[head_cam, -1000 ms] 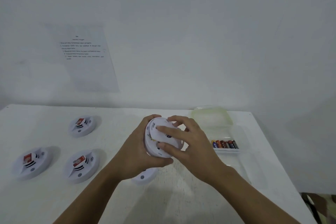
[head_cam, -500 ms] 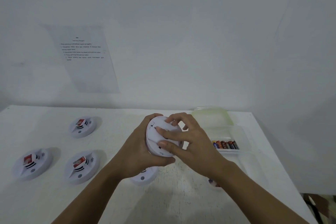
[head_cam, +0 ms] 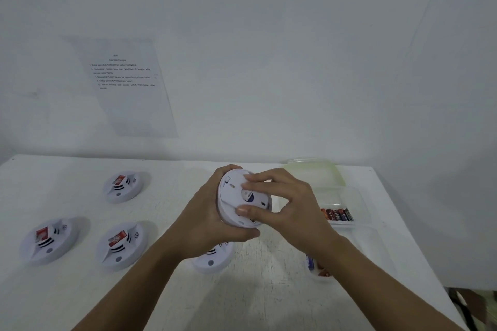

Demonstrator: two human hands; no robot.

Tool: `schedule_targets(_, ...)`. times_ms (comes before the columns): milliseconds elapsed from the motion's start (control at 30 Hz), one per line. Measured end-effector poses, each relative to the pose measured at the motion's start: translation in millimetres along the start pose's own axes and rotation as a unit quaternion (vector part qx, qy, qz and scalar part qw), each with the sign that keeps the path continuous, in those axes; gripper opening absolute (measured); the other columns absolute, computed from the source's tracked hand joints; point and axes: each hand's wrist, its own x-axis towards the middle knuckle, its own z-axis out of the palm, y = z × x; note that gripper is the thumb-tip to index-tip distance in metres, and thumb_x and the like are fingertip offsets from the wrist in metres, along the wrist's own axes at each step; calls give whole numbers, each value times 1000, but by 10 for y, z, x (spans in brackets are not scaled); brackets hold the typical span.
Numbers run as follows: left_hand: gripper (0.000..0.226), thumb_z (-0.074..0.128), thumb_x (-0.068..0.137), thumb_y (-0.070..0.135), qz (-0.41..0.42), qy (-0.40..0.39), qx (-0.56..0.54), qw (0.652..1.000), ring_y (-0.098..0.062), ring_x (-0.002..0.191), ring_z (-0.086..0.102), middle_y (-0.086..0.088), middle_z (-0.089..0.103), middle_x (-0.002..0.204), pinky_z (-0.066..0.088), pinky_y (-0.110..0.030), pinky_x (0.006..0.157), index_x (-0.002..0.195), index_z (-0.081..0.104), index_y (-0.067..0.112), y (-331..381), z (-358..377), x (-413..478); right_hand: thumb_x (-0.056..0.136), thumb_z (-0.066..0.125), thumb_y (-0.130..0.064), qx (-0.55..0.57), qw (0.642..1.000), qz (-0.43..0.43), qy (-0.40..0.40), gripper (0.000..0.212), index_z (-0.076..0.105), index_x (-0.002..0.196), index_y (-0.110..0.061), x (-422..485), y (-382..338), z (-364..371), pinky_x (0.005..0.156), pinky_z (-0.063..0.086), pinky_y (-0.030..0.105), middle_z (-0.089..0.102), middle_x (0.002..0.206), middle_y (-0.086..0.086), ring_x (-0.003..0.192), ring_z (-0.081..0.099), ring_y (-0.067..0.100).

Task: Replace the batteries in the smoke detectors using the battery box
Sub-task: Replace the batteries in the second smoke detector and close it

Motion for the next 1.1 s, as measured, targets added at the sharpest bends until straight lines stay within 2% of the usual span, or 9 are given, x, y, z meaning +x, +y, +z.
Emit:
schedule_targets(200,84,89,58,38,9,31,-4,999,-8,115,60,24,59,121,54,-16,86,129,45,34,23,-14,-17,71,88,-42,-17,1000,14,21,42,77,108,-27,-21,-54,8,85,46,11,63,109,-15,108,61,7)
schedule_targets(367,83,89,63,25,25,47,-26,998,-6,115,60,24,59,121,55,-18,88,131,44,29,33,-11,-23,69,90,-38,9,999,-7,52,38,80,102,-23,-1,-72,48,83,50,15,65,107,-9,105,62,12)
schedule_targets(600,84,88,65,32,42,55,-35,997,-12,119,58,17,58,126,52,-18,91,134,42,24,63,-38,-15,65,92,-40,-1,997,-26,77,41,81,102,-26,12,-95,74,82,52,24,66,102,-13,103,62,13)
schedule_targets(700,85,88,65,22,34,50,-34,998,-14,119,58,12,58,126,53,-18,91,136,42,17,42,-56,-27,65,92,-37,9,998,-22,66,42,80,104,-25,9,-90,73,85,53,27,67,105,-12,106,62,13)
schedule_targets(867,86,90,63,17,26,40,-37,998,-15,117,60,11,60,124,55,-20,89,136,43,16,59,-98,-50,66,88,-44,8,999,-9,47,42,80,104,-27,20,-119,81,85,49,18,64,106,-15,107,60,12)
schedule_targets(967,89,93,62,11,12,35,-40,999,-19,116,61,8,61,124,57,-26,89,136,44,17,54,-113,-63,66,88,-46,-1,999,4,32,40,81,101,-28,26,-156,78,85,49,20,64,102,-15,106,60,11)
schedule_targets(1033,87,93,63,8,9,36,-37,999,-20,115,62,7,62,123,57,-27,88,134,45,18,57,-112,-71,67,89,-46,-16,1000,8,22,38,80,99,-27,45,-183,66,81,50,23,64,96,-13,101,61,11)
schedule_targets(1100,87,93,63,7,5,36,-39,999,-20,116,62,6,62,123,58,-29,88,134,45,17,56,-97,-77,68,89,-46,-33,999,1,26,38,77,97,-25,67,-206,61,74,48,19,62,90,-11,94,60,11)
